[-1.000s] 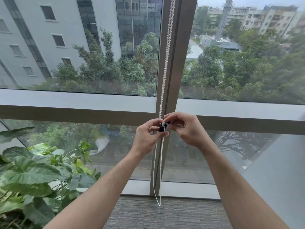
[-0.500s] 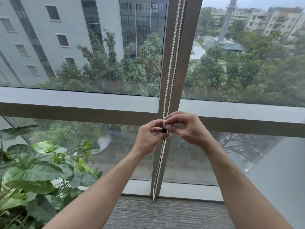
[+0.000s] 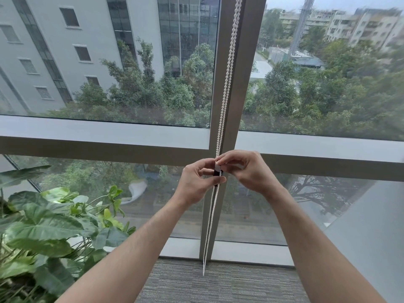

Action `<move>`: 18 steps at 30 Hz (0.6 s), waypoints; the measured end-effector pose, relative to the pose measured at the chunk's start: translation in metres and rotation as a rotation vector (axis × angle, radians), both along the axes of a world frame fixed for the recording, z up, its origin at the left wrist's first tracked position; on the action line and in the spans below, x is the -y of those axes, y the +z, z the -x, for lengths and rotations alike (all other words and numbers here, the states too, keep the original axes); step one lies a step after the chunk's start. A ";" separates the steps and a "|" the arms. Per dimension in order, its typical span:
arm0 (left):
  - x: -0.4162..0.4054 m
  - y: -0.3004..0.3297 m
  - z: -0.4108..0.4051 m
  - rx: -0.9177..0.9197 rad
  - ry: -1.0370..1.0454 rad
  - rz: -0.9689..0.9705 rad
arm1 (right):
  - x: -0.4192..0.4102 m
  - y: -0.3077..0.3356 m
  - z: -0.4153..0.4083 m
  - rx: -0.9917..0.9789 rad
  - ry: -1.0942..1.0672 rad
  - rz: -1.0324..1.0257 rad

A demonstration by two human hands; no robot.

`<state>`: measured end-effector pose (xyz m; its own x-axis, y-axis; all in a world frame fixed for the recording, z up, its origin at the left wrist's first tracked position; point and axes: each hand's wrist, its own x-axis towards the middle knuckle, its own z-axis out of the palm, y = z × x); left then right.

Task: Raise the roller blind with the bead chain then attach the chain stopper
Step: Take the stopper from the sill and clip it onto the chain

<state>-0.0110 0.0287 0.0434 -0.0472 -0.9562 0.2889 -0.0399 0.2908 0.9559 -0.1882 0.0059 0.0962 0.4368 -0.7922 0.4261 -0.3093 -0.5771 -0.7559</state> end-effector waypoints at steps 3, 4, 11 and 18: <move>0.000 0.000 0.000 -0.017 -0.003 -0.014 | -0.001 0.001 -0.001 -0.022 -0.017 0.024; -0.001 0.000 0.000 -0.020 -0.003 -0.018 | -0.001 0.002 -0.002 -0.030 -0.023 0.026; -0.002 -0.002 0.000 -0.047 0.030 -0.050 | -0.004 0.001 -0.001 -0.087 -0.057 0.024; -0.002 -0.005 0.003 -0.027 0.058 -0.064 | -0.007 -0.001 -0.007 -0.105 -0.136 0.067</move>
<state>-0.0142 0.0311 0.0386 0.0160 -0.9737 0.2273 -0.0294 0.2267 0.9735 -0.1816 0.0134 0.0955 0.3720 -0.8184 0.4380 -0.4630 -0.5725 -0.6766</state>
